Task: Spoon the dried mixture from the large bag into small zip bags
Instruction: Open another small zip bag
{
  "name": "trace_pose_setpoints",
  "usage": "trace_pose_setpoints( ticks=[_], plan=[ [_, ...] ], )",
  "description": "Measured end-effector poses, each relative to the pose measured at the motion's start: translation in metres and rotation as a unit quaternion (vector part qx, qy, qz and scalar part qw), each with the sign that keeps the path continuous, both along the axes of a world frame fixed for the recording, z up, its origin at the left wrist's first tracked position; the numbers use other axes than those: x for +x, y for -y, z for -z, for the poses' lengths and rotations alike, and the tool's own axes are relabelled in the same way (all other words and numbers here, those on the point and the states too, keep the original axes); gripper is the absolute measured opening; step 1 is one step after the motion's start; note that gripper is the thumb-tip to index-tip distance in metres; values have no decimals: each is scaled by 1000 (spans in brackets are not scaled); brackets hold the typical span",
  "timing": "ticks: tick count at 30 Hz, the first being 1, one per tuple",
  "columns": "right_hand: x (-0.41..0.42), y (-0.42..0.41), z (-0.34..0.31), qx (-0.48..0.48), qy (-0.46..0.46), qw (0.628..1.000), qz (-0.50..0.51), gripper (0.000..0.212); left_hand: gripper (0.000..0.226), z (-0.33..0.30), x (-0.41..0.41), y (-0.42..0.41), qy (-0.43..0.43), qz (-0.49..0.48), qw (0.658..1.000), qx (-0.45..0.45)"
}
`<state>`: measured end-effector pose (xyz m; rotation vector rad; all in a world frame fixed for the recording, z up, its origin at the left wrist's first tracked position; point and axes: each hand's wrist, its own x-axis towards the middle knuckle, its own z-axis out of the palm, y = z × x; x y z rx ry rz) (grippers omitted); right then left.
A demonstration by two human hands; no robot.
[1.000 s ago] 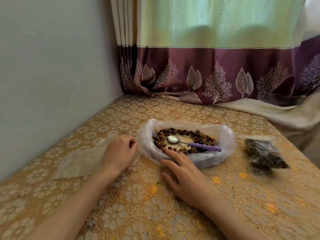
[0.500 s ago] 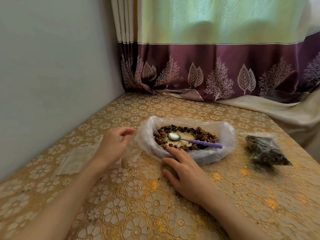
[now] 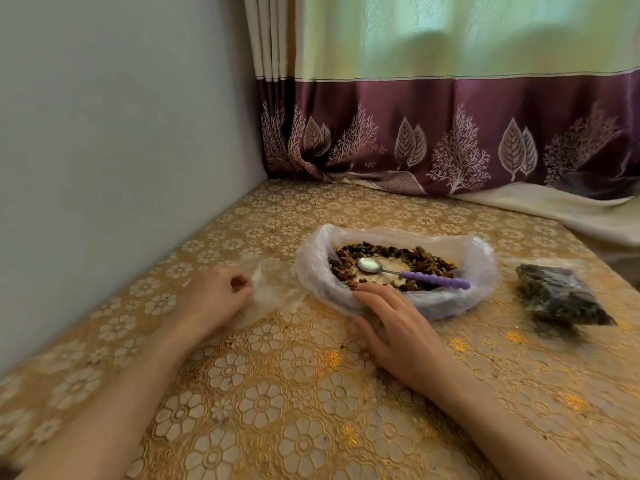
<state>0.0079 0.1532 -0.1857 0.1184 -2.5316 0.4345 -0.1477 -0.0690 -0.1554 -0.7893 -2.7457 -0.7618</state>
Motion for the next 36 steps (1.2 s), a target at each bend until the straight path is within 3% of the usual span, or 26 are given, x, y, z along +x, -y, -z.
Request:
trace_pose_setpoints(
  ticks=[4, 7, 12, 18, 20, 22, 24, 27, 30, 33, 36],
  plan=[
    [-1, 4, -6, -43, -99, 994, -5, 16, 18, -12, -1, -22, 43, -11, 979, 197],
    [-3, 15, -15, -186, -66, 980, -29, 15, 29, -17, 1, -38, 67, -40, 950, 301],
    [-16, 39, -25, -363, 106, 924, -48, 63, 34, -8, 10, -55, 62, -85, 909, 403],
    [-31, 52, -18, -329, 100, 938, -47, 18, 36, 3, 11, -50, 76, -78, 900, 422],
    [-32, 50, -16, -401, 103, 909, -53, 12, 36, 1, 13, -51, 127, -40, 890, 436],
    [-32, 44, -15, -522, 95, 846, -54, 11, 43, -2, 18, -53, 171, 23, 870, 462],
    [-31, 39, -15, -606, 83, 789, -55, 11, 41, -4, 24, -55, 151, 87, 881, 439],
    [-31, 34, -13, -664, 74, 741, -75, 10, 28, -2, 35, -56, 45, 188, 939, 285],
    [-31, 32, -12, -672, 61, 733, -81, 13, 28, -1, 40, -57, -42, 246, 953, 169],
    [-32, 32, -11, -662, 54, 743, -77, 23, 39, -3, 42, -57, -31, 263, 952, 155],
    [-31, 33, -10, -641, 54, 761, -83, 20, 28, -3, 43, -56, 7, 271, 949, 163]
  ],
)
